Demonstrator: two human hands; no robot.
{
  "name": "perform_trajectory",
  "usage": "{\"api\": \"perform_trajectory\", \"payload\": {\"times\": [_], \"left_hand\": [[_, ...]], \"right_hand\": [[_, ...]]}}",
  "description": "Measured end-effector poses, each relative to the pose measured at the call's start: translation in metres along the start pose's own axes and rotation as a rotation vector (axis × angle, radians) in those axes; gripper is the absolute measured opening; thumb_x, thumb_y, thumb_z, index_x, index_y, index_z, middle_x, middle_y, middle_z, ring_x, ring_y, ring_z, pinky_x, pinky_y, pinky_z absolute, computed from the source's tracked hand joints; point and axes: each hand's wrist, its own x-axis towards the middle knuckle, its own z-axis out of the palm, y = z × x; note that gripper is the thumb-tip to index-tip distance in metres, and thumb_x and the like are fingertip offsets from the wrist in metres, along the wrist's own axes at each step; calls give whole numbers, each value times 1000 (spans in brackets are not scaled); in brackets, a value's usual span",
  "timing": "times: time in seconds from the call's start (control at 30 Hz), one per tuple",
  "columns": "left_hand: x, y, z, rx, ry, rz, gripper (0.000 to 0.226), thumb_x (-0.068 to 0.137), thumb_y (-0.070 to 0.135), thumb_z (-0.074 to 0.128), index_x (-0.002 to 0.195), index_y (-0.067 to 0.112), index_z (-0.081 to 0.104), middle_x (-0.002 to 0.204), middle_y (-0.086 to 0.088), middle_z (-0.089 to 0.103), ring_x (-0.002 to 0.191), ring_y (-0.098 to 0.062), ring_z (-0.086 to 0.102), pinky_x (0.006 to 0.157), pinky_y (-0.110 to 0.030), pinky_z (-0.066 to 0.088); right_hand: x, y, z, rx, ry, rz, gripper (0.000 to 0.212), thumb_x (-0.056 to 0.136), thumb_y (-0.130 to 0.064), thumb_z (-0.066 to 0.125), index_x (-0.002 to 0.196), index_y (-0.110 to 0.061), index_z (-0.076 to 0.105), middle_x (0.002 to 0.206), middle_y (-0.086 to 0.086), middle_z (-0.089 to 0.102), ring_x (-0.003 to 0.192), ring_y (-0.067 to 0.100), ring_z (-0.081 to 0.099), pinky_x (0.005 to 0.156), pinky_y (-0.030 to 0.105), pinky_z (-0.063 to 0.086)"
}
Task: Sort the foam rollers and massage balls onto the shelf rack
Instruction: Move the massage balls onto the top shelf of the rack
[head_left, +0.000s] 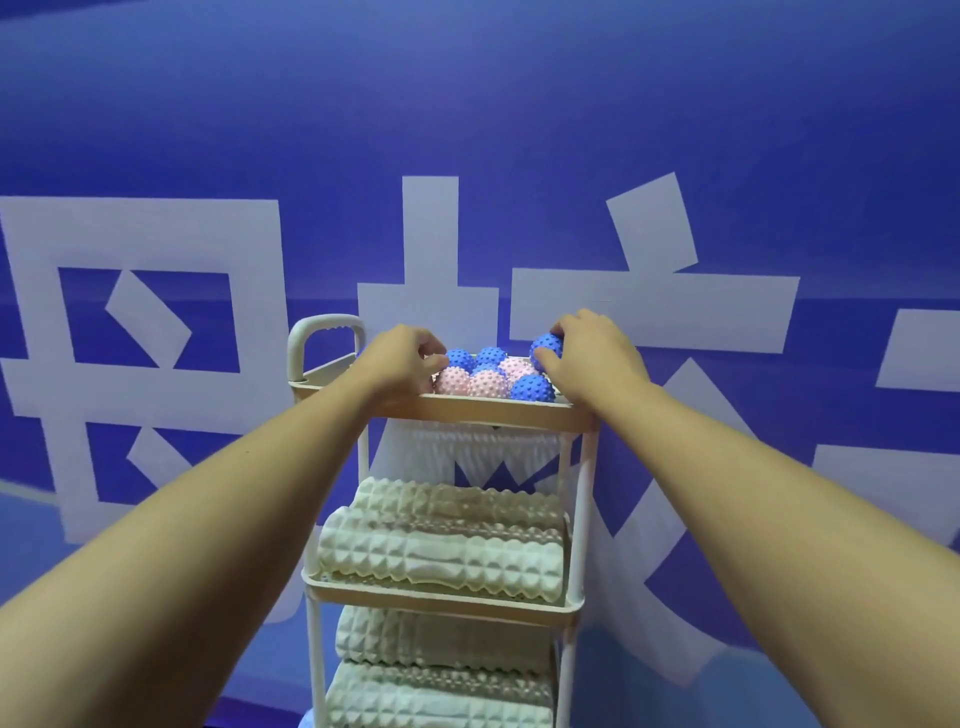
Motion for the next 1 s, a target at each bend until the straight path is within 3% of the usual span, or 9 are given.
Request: {"api": "perform_trajectory", "payload": {"times": [0.13,0.27,0.4,0.5,0.7,0.8,0.9,1.0], "left_hand": [[0,3,2,36,-14,2,27,100,29,58,122,16,67,122,-4,70,105,-22,64,82,-32,54],[-2,2,0,18,-3,6,28,101,31,57,122,15,66,122,-4,70,104,-21,64,75,-29,48],[-4,-1,-1,-15,11,14,30,101,35,56,122,17,66,123,-3,70,103,-17,62,73,-27,47],[-3,2,1,-22,13,16,32,102,36,55,125,16,64,125,-3,68,104,-16,61,66,-23,45],[-9,6,0,-23,72,-4,34,103,38,52,125,16,64,126,-4,68,110,-20,62,82,-31,51],[-25,13,-2,-22,257,43,33,104,35,48,126,15,63,130,-4,65,115,-20,61,89,-30,45],[-47,17,-4,-11,307,123,36,104,38,47,132,19,59,137,-3,58,124,-20,55,100,-35,43],[-84,11,2,-1,371,191,35,102,39,48,129,20,62,132,0,60,121,-21,56,101,-39,43]], "right_hand": [[10,-4,-10,-318,-93,-82,36,103,-44,46,116,-15,63,120,6,60,113,27,52,91,38,39],[30,-13,-17,-272,-163,-54,27,96,-43,58,98,-18,66,95,3,66,99,29,57,84,38,30],[49,-12,-14,-65,-126,48,36,82,-37,80,111,-19,70,110,5,69,105,30,63,85,35,47],[55,-6,-7,1,-125,112,37,84,-29,79,118,-19,69,119,9,68,106,32,63,86,38,55],[45,-8,-8,29,-24,96,33,96,-38,63,122,-18,66,118,7,68,103,29,63,75,33,47],[19,-15,-14,-3,36,-59,38,99,-43,56,130,-23,60,129,2,65,113,27,61,88,38,49],[-17,-27,-20,-10,52,-242,38,100,-42,53,132,-23,59,133,0,62,118,25,59,102,41,44],[-67,-37,-23,115,26,-259,37,100,-40,51,133,-25,58,134,-6,60,124,24,53,109,49,39]]}}
